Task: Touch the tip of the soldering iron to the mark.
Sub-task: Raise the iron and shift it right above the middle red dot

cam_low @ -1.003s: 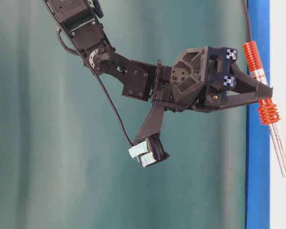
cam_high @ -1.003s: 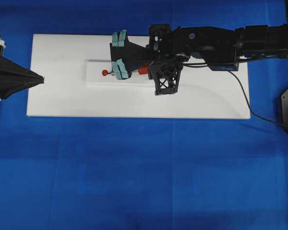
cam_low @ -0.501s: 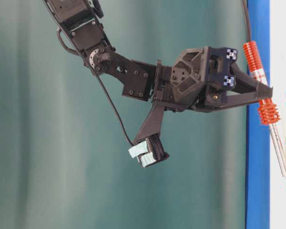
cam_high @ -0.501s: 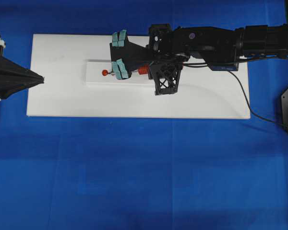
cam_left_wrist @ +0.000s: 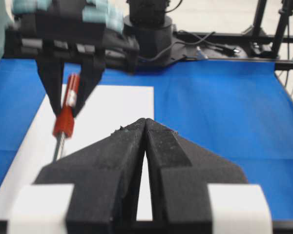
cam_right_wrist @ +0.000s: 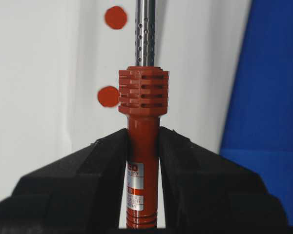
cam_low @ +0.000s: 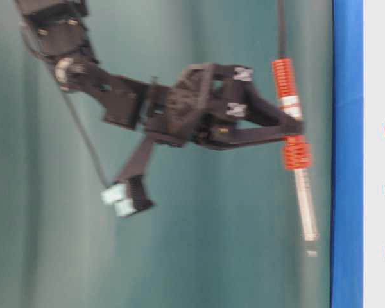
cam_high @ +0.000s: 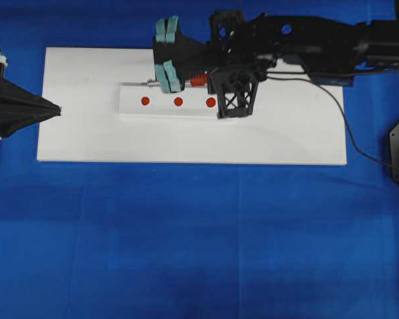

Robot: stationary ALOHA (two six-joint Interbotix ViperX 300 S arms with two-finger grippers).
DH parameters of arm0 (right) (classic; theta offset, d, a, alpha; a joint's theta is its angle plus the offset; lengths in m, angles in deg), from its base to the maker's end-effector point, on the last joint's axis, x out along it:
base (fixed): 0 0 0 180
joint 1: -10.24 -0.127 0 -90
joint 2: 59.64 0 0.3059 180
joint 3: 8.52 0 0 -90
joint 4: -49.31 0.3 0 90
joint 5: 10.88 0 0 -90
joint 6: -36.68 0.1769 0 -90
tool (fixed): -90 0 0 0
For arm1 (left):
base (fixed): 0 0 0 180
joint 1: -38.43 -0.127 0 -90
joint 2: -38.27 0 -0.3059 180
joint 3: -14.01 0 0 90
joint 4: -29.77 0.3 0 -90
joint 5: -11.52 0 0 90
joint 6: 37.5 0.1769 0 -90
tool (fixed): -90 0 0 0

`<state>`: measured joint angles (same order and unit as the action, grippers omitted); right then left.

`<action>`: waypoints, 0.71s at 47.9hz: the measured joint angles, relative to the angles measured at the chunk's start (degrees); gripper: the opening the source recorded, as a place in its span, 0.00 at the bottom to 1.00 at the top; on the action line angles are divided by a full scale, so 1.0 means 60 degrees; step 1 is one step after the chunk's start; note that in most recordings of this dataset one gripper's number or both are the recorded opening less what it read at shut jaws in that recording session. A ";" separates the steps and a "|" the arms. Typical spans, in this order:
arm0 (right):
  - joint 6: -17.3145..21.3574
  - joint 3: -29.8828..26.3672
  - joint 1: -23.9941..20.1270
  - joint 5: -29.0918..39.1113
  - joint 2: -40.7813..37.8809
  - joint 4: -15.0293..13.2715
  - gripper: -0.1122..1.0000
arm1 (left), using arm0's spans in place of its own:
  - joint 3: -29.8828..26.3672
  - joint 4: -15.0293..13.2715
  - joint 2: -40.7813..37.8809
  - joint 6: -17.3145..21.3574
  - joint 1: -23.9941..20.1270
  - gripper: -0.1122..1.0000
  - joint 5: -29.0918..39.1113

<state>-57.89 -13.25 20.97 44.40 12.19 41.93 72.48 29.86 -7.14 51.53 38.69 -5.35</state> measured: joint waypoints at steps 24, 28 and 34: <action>0.0000 -0.0220 0.0000 0.0278 0.0117 -0.0073 0.16 | 0.0000 0.0000 0.0000 0.0000 0.0000 0.10 0.0015; 0.0000 -0.0220 0.0000 0.0278 0.0117 -0.0073 0.16 | 0.0000 0.0000 0.0000 0.0000 0.0000 0.10 0.0000; 0.0059 -0.0205 0.0000 0.0308 0.0117 -0.0073 0.16 | 0.0000 0.0000 0.0000 0.0000 -0.0015 0.10 0.0015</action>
<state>-57.54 -14.48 20.97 46.25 12.89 41.49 72.48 29.86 -7.14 51.53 38.60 -5.27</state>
